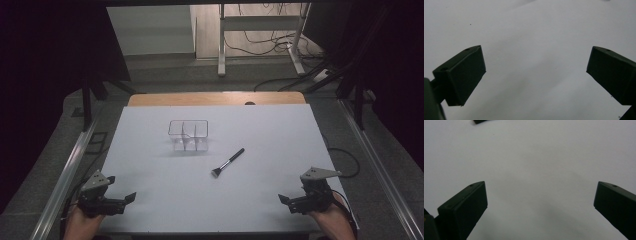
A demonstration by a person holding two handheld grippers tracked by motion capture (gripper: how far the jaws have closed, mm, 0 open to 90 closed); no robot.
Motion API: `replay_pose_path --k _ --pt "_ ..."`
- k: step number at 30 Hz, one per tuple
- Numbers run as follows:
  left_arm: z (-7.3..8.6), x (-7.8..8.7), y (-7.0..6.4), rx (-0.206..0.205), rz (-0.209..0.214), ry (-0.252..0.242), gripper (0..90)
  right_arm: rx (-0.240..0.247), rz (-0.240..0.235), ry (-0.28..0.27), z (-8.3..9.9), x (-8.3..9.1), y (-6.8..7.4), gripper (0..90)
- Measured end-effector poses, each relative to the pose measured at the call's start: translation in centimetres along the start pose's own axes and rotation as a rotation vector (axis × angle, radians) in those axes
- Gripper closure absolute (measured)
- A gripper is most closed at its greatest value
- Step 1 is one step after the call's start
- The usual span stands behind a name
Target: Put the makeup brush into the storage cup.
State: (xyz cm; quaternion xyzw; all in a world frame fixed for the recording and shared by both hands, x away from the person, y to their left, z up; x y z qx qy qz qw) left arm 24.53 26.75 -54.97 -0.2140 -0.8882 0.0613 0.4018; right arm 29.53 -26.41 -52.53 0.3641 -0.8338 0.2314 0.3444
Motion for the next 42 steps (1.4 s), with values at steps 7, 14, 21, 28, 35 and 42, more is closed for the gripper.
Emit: replay_pose_path --k 7,14,21,28,35,42 --pt "-0.1 0.07 -0.05 -0.004 0.011 -0.016 2.6 -0.012 -0.005 -0.016 -0.21 0.03 0.1 0.0" --pt "0.01 -0.06 -0.15 -0.023 0.009 -0.004 2.7 -0.012 0.001 -0.008 -0.14 -0.04 0.05 0.0" --pt "-0.09 -0.01 -0.22 0.003 0.032 -0.008 2.7 0.008 -0.003 0.019 -0.01 -0.33 0.28 0.0" --pt "-0.2 -0.05 -0.11 0.011 0.021 -0.007 2.7 0.024 0.009 0.026 -0.1 -0.25 0.4 0.0" --pt "-0.02 -0.23 -0.11 0.013 0.024 0.011 2.6 0.044 0.017 0.013 -0.66 -0.23 0.52 0.0" --pt "0.01 -0.28 -0.07 0.013 0.021 0.011 2.6 0.051 0.025 0.011 -0.98 -0.23 0.45 0.0"
Point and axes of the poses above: each handheld gripper's, and its own axes: x roughly backward along the jaws, z roughly out of its underside, y roughly to its left, the point moved 7 cm from there along -x, roughly forward along the jaws, and after that the axes turned 15 degrees about x, right-handed, at the moved point
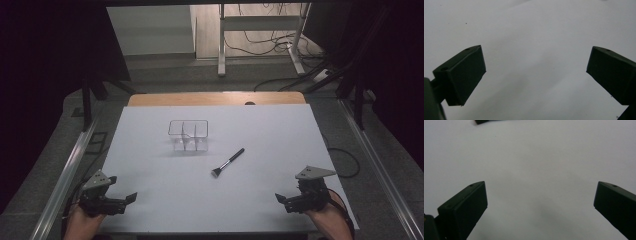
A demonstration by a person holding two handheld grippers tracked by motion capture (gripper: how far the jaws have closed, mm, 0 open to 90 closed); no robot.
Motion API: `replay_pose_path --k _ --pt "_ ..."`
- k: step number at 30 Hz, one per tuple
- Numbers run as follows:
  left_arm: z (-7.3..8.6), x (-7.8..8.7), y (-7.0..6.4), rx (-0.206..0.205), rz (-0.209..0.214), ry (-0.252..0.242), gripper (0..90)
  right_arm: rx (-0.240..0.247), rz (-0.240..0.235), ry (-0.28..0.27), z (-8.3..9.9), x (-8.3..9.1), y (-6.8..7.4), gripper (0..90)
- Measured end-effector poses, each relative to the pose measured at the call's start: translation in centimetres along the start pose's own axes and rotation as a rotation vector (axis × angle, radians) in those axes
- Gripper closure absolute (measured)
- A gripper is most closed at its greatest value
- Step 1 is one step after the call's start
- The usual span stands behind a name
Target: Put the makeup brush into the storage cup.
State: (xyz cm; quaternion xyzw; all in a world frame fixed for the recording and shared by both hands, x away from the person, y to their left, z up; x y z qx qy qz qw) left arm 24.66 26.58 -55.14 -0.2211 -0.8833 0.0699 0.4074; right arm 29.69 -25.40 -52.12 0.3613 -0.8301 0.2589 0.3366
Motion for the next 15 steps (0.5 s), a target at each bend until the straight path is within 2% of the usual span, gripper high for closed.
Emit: replay_pose_path --k 5,15 --pt "0.04 -0.05 0.03 -0.001 0.0 0.003 2.6 0.004 -0.01 0.014 -0.17 -0.09 0.12 0.0" --pt "0.12 -0.11 0.06 0.002 -0.001 0.011 2.5 0.007 -0.021 0.003 -0.89 -0.48 0.41 0.0"
Point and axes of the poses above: each handheld gripper's, and its own axes: x roughly backward along the jaws, z roughly out of its underside, y roughly to its left, the point moved 7 cm from there along -x, roughly forward along the jaws, and after that the axes turned 15 degrees about x, right-handed, at the moved point
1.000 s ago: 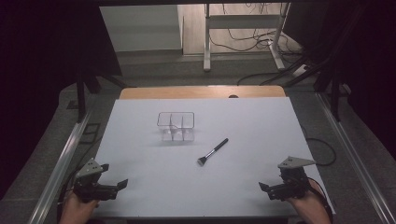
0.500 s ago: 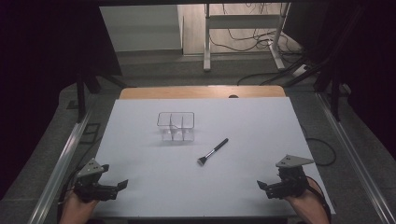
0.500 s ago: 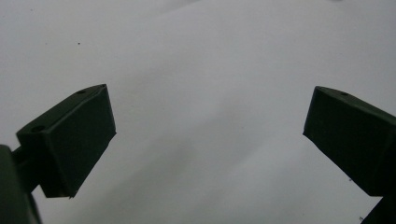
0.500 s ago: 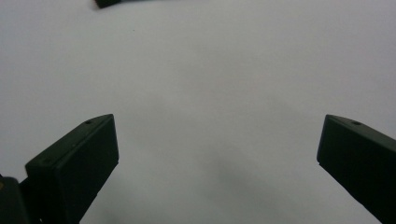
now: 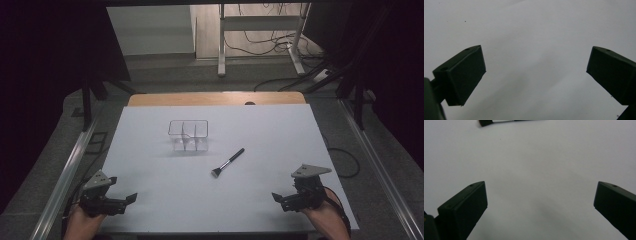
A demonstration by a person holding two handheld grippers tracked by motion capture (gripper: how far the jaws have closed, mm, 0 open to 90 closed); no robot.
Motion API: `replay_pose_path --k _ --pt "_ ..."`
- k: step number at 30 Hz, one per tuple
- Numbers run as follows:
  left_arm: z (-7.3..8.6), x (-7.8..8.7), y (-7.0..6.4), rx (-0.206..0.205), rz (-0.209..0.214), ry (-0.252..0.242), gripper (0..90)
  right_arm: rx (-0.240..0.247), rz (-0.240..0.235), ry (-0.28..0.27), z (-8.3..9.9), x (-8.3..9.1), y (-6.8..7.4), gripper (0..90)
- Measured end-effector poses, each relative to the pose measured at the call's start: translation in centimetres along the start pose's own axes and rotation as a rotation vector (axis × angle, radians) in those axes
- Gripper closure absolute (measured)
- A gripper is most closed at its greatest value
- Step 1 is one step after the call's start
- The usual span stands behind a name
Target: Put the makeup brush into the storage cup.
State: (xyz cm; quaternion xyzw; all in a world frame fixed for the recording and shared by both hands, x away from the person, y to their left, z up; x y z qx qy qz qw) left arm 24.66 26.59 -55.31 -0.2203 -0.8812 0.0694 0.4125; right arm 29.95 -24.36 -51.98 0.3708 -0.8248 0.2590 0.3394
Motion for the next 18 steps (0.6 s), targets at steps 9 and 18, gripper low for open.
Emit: replay_pose_path --k 9,18 --pt "0.1 -0.1 0.0 -0.001 -0.005 0.009 2.5 0.007 0.0 -0.007 -0.8 -0.4 -0.2 0.0" --pt "0.0 -0.1 0.0 0.004 -0.006 0.007 2.5 0.016 -0.008 -0.011 -1.6 -1.0 -0.5 0.0"
Point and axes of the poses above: each handheld gripper's, and its own axes: x roughly backward along the jaws, z roughly out of its underside, y roughly to its left, the point moved 7 cm from there along -x, roughly forward along the jaws, and after that the axes turned 15 degrees about x, right-handed, at the moved point
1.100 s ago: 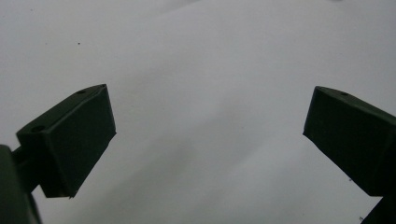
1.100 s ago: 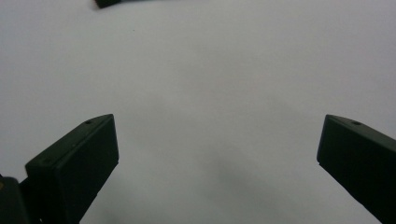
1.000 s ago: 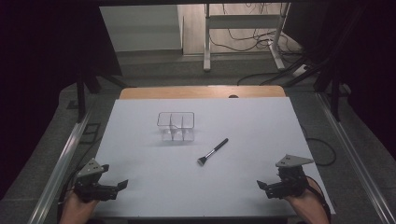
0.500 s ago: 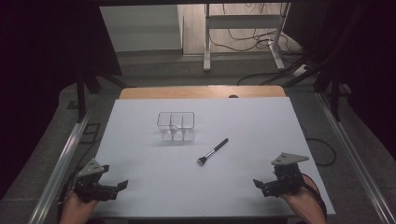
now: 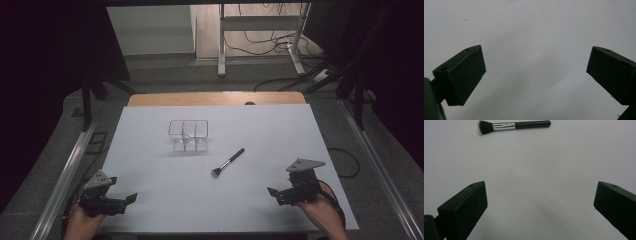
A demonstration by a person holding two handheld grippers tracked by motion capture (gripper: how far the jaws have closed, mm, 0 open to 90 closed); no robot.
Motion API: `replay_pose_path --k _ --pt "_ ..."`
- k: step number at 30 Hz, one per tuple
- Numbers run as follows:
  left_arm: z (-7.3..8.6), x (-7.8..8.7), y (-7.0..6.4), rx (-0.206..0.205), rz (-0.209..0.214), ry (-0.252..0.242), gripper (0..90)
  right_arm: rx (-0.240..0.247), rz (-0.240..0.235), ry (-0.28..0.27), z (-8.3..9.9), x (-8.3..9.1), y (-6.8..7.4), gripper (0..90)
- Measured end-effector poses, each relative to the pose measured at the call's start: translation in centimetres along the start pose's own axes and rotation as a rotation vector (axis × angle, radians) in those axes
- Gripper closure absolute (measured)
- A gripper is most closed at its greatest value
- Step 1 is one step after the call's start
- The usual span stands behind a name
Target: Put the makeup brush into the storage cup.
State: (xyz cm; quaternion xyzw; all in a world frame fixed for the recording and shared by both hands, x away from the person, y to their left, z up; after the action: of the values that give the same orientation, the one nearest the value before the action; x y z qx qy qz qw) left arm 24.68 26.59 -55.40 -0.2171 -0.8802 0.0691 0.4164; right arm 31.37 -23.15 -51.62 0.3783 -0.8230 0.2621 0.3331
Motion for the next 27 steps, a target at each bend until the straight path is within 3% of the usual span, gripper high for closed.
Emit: replay_pose_path --k 16,27 --pt "-0.1 0.0 0.0 -0.006 -0.008 -0.001 2.4 0.014 -0.043 0.006 -1.2 -0.7 0.0 0.0" --pt "-0.1 -0.1 -0.1 -0.011 -0.013 0.0 2.2 -0.005 -0.064 0.008 -2.1 -1.1 -0.7 0.0"
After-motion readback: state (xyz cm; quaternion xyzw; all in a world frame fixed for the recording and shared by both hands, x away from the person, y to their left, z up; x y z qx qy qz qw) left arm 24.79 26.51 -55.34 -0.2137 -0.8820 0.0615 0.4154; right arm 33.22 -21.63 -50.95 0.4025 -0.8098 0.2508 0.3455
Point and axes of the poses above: each handheld gripper's, and its own axes: x roughly backward along the jaws, z roughly out of its underside, y roughly to its left, the point moved 7 cm from there along -x, roughly forward along the jaws, and after that the axes turned 15 degrees about x, right-handed, at the moved point
